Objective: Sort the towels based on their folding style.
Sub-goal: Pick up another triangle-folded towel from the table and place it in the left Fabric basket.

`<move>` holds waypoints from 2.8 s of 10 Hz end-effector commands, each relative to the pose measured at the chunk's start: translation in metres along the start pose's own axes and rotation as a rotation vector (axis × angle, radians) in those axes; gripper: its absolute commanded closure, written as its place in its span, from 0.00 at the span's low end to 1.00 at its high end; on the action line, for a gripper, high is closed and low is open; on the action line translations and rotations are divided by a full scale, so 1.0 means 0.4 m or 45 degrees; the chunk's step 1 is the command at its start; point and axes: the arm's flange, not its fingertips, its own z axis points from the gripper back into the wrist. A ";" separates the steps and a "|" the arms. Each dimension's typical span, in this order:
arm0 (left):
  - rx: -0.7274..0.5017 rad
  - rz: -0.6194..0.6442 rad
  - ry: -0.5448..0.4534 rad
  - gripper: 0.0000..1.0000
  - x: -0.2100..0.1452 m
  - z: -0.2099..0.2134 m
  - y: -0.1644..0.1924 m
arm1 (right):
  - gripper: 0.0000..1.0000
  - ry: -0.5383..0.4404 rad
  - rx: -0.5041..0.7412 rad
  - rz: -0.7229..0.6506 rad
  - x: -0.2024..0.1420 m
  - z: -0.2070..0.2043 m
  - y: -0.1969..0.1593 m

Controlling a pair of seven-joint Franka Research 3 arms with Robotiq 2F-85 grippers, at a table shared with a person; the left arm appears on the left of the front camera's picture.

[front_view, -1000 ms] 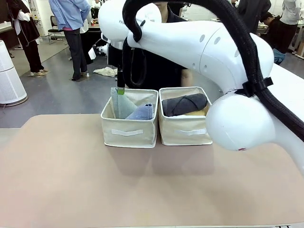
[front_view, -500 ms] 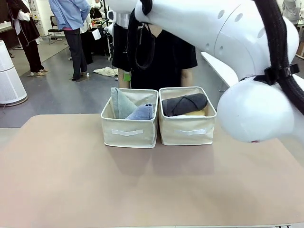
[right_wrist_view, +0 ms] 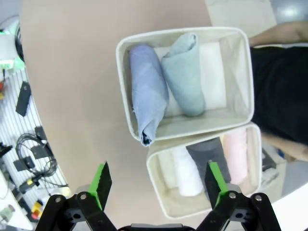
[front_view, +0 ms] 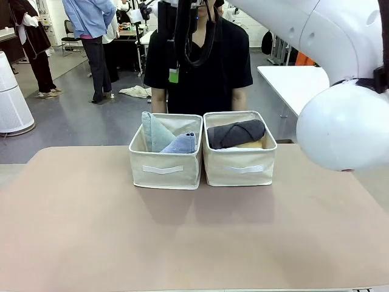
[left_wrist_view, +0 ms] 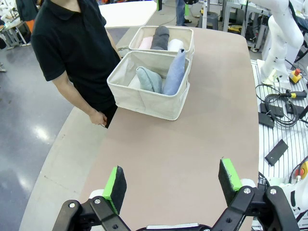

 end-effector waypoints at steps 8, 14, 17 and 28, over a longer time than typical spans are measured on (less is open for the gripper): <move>-0.002 -0.011 -0.012 0.00 0.001 0.002 -0.007 | 0.00 -0.278 -0.040 -0.410 -0.725 -0.262 0.388; -0.002 -0.011 -0.012 0.00 0.001 0.002 -0.007 | 0.00 -0.304 -0.085 -0.252 -0.765 -0.086 0.266; -0.002 -0.011 -0.012 0.00 0.001 0.002 -0.007 | 0.00 -0.255 -0.043 -0.251 -0.749 -0.081 0.220; -0.002 -0.011 -0.012 0.00 0.001 0.002 -0.007 | 0.00 -1.088 0.217 -0.273 -1.229 0.096 0.128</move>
